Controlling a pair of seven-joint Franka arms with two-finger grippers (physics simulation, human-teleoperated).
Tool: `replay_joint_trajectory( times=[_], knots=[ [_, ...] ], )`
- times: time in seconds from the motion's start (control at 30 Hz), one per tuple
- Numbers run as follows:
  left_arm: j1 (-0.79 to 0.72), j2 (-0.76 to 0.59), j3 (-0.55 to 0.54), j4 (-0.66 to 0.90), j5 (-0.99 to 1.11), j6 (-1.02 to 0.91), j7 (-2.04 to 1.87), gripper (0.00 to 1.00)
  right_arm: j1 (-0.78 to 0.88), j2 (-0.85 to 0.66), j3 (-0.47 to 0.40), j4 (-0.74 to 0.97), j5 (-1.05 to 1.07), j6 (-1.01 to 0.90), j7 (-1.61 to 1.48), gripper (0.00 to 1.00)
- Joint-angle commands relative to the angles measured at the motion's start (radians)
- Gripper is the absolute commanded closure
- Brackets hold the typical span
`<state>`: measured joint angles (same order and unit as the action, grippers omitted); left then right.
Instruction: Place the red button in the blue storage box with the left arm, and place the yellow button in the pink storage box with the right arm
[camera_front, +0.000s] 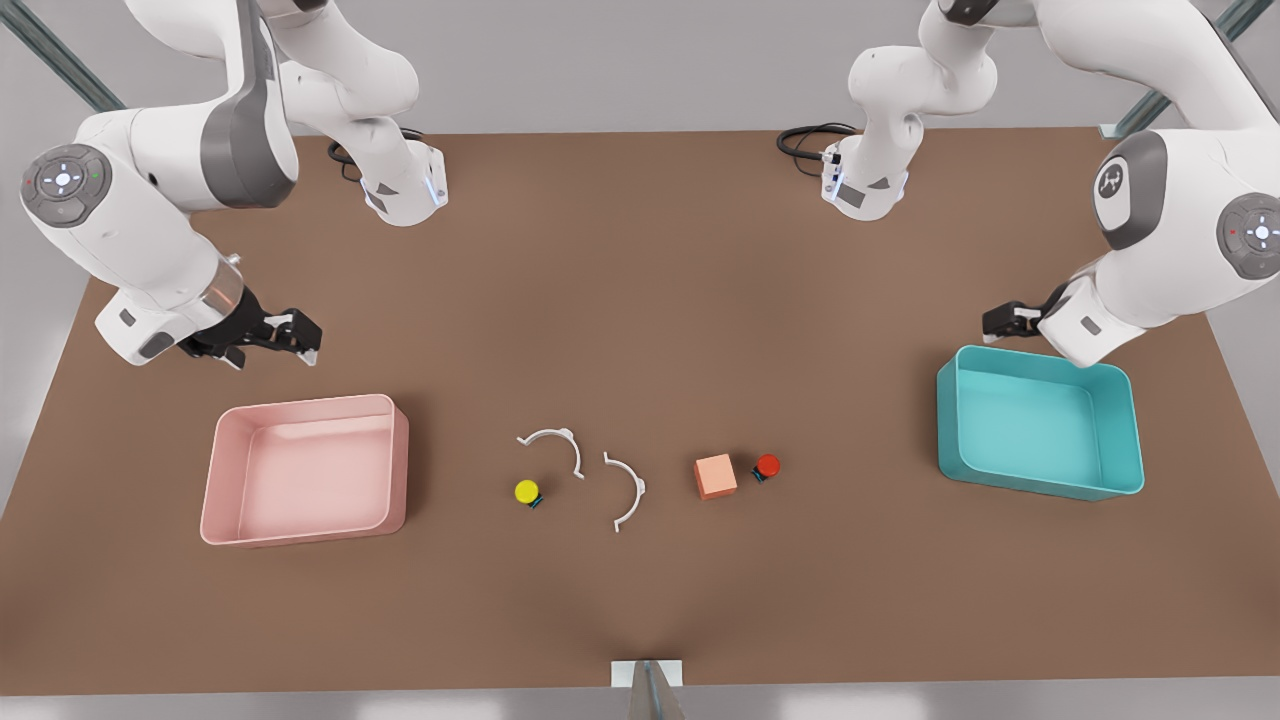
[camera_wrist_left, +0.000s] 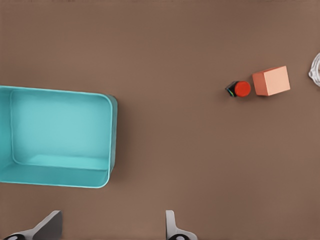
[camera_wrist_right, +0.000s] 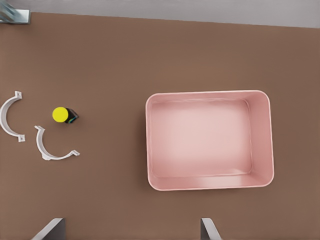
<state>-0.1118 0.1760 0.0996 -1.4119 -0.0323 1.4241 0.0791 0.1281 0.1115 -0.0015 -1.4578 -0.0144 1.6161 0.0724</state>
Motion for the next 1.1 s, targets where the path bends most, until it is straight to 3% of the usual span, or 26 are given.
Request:
replay_joint_trajectory(
  times=[0.0,0.13,0.27,0.47,0.6,0.73,1.07],
  knots=[
    [-0.002,-0.001,0.0,0.001,0.002,0.01,-0.009,0.0,0.002,-0.001,0.0,0.0,0.001,0.007,-0.025,0.0],
    [-0.052,0.051,-0.015,0.005,-0.011,0.097,-0.108,0.0,0.018,0.033,0.009,0.002,-0.001,0.033,-0.028,0.0],
    [-0.17,0.22,-0.026,-0.002,-0.103,0.372,-0.323,0.0,0.123,0.247,0.023,0.008,0.037,0.295,-0.011,0.0],
    [-0.223,0.295,-0.026,-0.074,-0.13,0.579,-0.935,0.0,0.193,0.516,0.023,0.048,0.033,0.557,0.009,0.0],
    [-0.25,0.298,-0.026,-0.147,-0.132,0.713,-1.234,0.0,0.242,0.625,0.02,0.129,0.031,0.558,0.109,0.0],
    [-0.298,0.342,-0.026,-0.142,-0.124,0.742,-1.254,0.0,0.274,0.769,0.017,0.24,0.033,0.564,0.121,0.0],
    [-0.352,0.457,-0.024,-0.147,-0.121,0.806,-1.463,0.0,0.272,0.806,0.024,0.226,0.041,0.608,0.144,0.0]
  ],
)
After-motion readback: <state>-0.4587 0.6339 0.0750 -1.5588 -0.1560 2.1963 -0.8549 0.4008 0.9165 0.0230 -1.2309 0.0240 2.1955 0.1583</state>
